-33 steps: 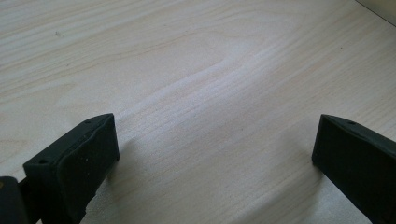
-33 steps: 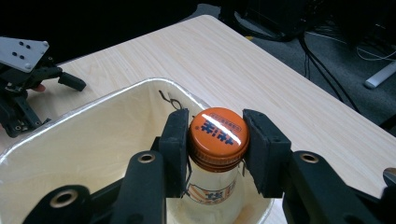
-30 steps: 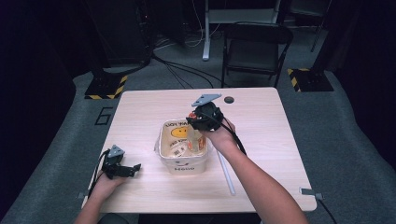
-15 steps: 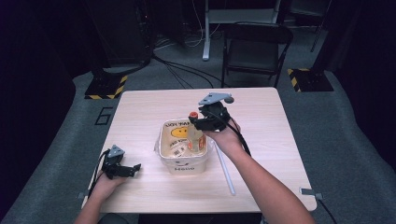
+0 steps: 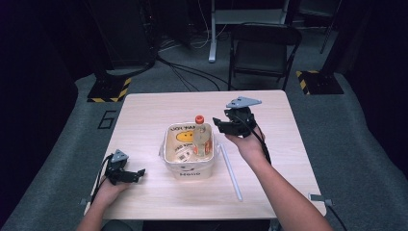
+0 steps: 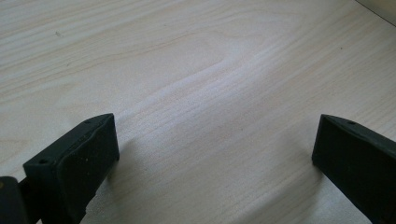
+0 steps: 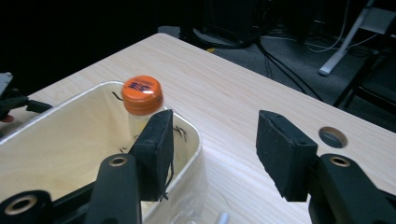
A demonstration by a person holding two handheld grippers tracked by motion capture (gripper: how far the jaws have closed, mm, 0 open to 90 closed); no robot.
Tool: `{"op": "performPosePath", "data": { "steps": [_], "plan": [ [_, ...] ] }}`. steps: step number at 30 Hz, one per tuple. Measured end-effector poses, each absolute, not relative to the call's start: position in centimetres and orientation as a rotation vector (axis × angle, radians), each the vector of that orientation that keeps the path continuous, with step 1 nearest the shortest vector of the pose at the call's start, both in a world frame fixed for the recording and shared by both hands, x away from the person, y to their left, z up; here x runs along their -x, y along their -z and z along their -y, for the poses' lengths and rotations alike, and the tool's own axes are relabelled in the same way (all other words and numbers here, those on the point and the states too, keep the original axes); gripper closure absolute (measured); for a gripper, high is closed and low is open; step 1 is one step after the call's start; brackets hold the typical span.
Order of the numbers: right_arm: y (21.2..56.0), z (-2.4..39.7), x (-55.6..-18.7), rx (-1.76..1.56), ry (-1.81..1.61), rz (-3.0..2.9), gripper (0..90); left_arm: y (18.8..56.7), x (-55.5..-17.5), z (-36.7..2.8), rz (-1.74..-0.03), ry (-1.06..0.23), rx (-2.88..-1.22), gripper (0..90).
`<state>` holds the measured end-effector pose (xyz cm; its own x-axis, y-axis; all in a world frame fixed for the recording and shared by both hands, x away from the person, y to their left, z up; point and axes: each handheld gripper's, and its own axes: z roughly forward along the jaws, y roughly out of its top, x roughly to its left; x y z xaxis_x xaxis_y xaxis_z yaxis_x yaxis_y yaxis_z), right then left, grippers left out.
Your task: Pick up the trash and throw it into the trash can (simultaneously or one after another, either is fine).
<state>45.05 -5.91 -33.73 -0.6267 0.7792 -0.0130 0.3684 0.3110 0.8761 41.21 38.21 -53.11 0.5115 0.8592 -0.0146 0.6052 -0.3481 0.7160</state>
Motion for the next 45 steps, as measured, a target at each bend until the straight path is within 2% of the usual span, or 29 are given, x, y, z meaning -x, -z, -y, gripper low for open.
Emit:
{"op": "performPosePath", "data": {
  "steps": [12,45],
  "plan": [
    [35.6,8.0,-44.1,-1.083,-1.244,-2.113,44.6,53.1,-41.2,-38.2,-1.191,-0.484,-2.080,0.4],
    [42.8,9.9,-42.2,-1.231,-1.197,-2.160,47.6,53.1,-41.2,-38.2,-1.192,-0.487,-2.076,0.4]
  ]
}}
